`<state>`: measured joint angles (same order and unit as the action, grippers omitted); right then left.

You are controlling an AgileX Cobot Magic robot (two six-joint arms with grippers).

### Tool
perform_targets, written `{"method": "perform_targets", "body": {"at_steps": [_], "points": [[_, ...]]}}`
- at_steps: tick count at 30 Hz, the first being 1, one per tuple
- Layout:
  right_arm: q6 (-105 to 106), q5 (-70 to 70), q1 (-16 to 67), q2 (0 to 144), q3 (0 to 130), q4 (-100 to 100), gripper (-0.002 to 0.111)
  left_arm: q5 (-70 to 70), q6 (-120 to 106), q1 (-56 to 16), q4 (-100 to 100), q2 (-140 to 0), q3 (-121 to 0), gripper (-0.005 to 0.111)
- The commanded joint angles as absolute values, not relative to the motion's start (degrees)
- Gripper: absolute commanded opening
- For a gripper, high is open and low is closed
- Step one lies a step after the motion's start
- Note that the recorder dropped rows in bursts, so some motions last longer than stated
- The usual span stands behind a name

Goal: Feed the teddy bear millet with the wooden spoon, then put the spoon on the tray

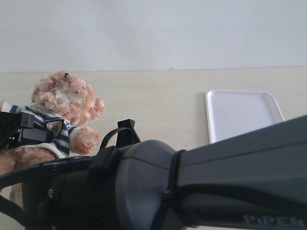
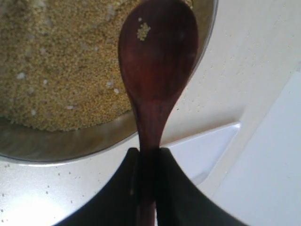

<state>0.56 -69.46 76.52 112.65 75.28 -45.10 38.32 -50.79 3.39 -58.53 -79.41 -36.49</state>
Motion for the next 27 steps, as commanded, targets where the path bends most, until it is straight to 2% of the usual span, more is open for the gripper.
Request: {"method": "perform_targets", "body": {"at_steps": [1, 27], "points": [[3.44, -69.96, 76.53, 112.63, 75.45, -44.9, 0.0, 38.78, -51.08, 3.44, -59.63, -79.41, -36.77, 0.005], [10.19, -69.96, 73.73, 112.63, 75.45, -44.05, 0.0, 39.01, -51.08, 3.44, -59.52, -79.41, -36.77, 0.005]]}}
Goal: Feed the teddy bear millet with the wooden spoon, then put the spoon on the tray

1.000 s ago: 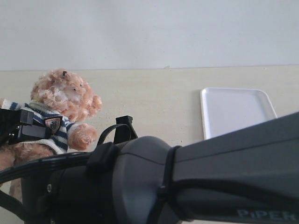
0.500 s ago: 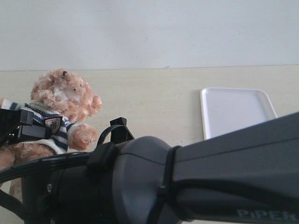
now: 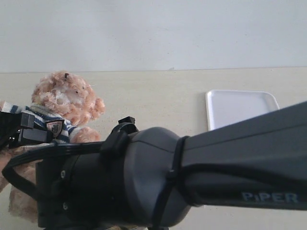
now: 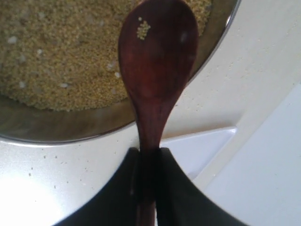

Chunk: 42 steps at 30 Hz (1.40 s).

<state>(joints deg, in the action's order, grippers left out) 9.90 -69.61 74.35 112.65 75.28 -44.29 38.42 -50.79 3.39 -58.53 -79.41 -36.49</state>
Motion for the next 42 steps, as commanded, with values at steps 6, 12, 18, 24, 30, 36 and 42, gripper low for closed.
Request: {"method": "perform_targets", "body": {"at_steps": [6, 12, 18, 24, 30, 36, 42], "points": [[11.01, -69.96, 73.5, 112.63, 75.45, -42.79, 0.0, 39.01, -51.08, 3.44, -59.52, -79.41, -36.77, 0.005], [12.76, -69.96, 73.61, 112.63, 75.45, -39.41, 0.0, 39.13, -51.08, 3.44, -59.52, -79.41, -36.77, 0.005], [14.03, -69.96, 73.61, 112.63, 75.45, -37.2, 0.0, 39.13, -51.08, 3.44, -59.52, -79.41, -36.77, 0.005], [13.35, -69.96, 73.61, 112.63, 75.45, -37.34, 0.0, 39.13, -51.08, 3.44, -59.52, -79.41, -36.77, 0.005], [11.35, -69.96, 73.61, 112.63, 75.45, -38.93, 0.0, 39.13, -51.08, 3.44, -59.52, -79.41, -36.77, 0.005], [17.57, -69.96, 73.61, 112.63, 75.45, -32.17, 0.0, 39.13, -51.08, 3.44, -59.52, -79.41, -36.77, 0.005], [13.43, -69.96, 73.61, 112.63, 75.45, -32.72, 0.0, 39.02, -51.08, 3.44, -59.52, -79.41, -36.77, 0.005]]}}
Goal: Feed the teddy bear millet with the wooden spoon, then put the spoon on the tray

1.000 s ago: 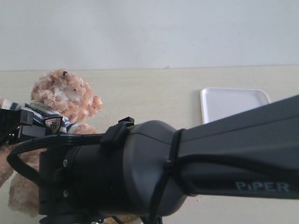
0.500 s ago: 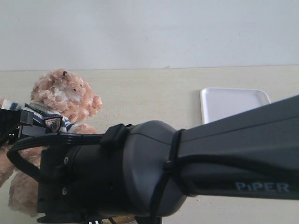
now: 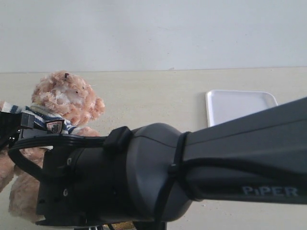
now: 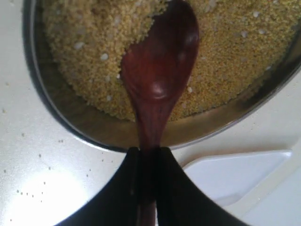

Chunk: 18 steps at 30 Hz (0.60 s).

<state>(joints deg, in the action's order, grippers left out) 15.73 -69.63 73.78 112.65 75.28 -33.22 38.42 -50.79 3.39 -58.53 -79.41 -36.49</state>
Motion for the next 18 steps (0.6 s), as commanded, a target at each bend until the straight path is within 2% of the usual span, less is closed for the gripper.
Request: {"method": "perform_targets", "body": {"at_steps": [1, 18], "points": [[11.98, -69.96, 73.61, 112.63, 75.45, -33.04, 0.0, 39.01, -51.08, 3.44, -59.65, -79.41, -36.77, 0.005], [1.55, -66.98, 73.61, 112.63, 75.45, -31.35, 0.0, 37.32, -51.08, 3.44, -59.36, -79.41, -36.77, 0.005]]}}
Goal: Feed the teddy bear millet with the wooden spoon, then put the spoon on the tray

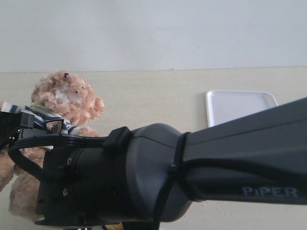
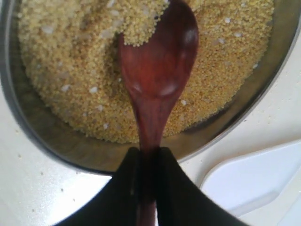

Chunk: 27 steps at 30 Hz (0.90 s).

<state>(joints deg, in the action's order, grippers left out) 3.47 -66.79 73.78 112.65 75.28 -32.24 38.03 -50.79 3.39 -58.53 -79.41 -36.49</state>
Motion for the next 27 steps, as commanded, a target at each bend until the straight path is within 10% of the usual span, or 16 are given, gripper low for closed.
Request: {"method": "perform_targets", "body": {"at_steps": [1, 27], "points": [[1.4, -66.98, 73.61, 112.63, 75.45, -31.35, 0.0, 37.32, -51.08, 3.44, -59.36, -79.41, -36.77, 0.005], [0.49, -64.92, 73.61, 106.19, 75.45, -28.95, 0.0, 36.02, -52.79, 3.44, -57.98, -79.41, -36.77, 0.005]]}}
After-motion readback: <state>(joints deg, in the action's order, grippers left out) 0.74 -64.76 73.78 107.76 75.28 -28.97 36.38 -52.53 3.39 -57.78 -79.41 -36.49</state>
